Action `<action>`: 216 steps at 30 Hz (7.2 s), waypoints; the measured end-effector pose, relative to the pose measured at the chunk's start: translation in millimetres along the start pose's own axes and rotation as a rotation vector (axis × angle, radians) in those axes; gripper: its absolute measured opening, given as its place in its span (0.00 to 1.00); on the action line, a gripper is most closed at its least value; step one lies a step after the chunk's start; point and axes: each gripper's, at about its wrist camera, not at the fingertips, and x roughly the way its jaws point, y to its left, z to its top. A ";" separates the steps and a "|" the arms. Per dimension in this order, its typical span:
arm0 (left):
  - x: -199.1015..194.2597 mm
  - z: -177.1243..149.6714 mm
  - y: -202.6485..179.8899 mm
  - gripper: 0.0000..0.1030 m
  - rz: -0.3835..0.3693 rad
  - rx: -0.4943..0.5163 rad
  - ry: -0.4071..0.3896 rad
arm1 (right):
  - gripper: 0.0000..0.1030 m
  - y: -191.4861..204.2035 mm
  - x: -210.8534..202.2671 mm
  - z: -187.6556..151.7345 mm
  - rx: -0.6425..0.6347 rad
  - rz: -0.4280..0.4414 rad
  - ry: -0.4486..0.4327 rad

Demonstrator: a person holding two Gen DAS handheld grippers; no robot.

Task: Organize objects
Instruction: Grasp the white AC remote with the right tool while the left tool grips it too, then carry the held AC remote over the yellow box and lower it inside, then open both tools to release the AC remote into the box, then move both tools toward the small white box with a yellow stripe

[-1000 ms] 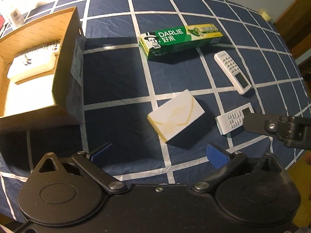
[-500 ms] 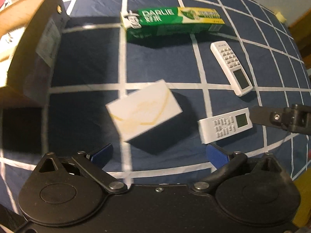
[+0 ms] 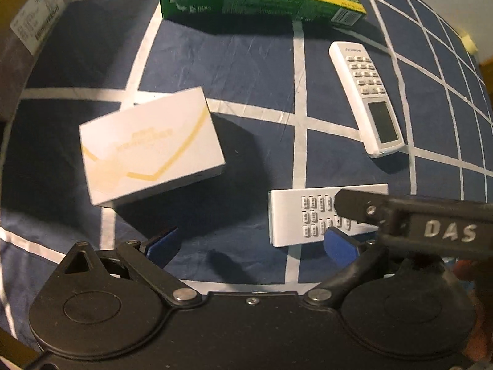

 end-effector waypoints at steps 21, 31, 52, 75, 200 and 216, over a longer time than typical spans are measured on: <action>21.0 7.4 -16.1 0.78 -0.045 0.028 0.038 | 0.74 -9.5 19.3 7.6 -0.046 0.045 0.064; 18.8 12.5 -23.5 0.61 -0.084 0.042 0.059 | 0.67 -8.4 19.7 10.1 -0.032 0.045 0.072; -64.4 49.9 -6.5 0.60 0.008 0.052 -0.069 | 0.67 49.2 -33.7 45.9 -0.079 0.136 -0.037; -133.8 153.3 99.9 0.60 -0.004 0.264 -0.127 | 0.67 182.0 -53.6 103.2 0.078 0.135 -0.189; -212.4 162.4 337.5 1.00 0.043 0.140 -0.193 | 1.00 391.2 -59.8 102.6 0.016 0.065 -0.282; -191.8 104.5 260.6 1.00 0.061 0.079 -0.187 | 1.00 296.7 -70.3 66.0 -0.012 0.042 -0.238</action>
